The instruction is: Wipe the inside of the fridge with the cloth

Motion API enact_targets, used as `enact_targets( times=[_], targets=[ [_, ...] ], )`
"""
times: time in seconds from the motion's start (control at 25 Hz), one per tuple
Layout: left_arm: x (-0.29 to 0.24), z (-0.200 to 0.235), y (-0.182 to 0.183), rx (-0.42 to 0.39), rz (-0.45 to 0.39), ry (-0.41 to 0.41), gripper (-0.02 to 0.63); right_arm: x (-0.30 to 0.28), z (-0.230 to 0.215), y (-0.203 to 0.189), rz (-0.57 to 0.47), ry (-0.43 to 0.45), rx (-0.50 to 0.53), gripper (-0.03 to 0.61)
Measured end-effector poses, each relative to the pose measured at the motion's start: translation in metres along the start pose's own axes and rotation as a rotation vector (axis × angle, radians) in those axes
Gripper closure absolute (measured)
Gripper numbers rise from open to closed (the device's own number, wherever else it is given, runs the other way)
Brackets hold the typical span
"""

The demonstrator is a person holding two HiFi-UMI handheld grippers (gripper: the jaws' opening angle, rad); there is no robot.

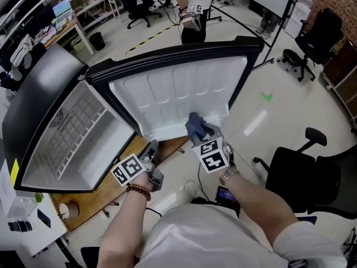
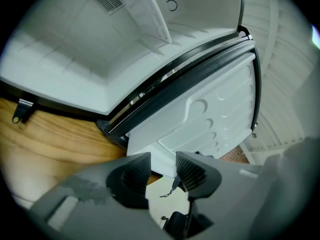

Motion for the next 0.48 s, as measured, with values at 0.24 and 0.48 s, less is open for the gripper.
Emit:
enact_targets(
  times=[0.24, 0.48],
  targets=[
    [-0.007, -0.003, -0.001, 0.025, 0.004, -0.016, 0.451, 0.019, -0.033, -0.015, 0.010, -0.063, -0.042, 0.466],
    [-0.013, -0.004, -0.001, 0.047, 0.003, -0.023, 0.443, 0.031, -0.055, -0.023, 0.014, -0.102, -0.058, 0.466]
  ],
)
Point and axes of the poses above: the fingertips, and each gripper's own axes: x backward along the fingers, z to its left, y out of its top, the point moved 1 cm from there along x, backward along the fingers, and after that the axes turned 9 degrees about y, right-handed, at the moved point
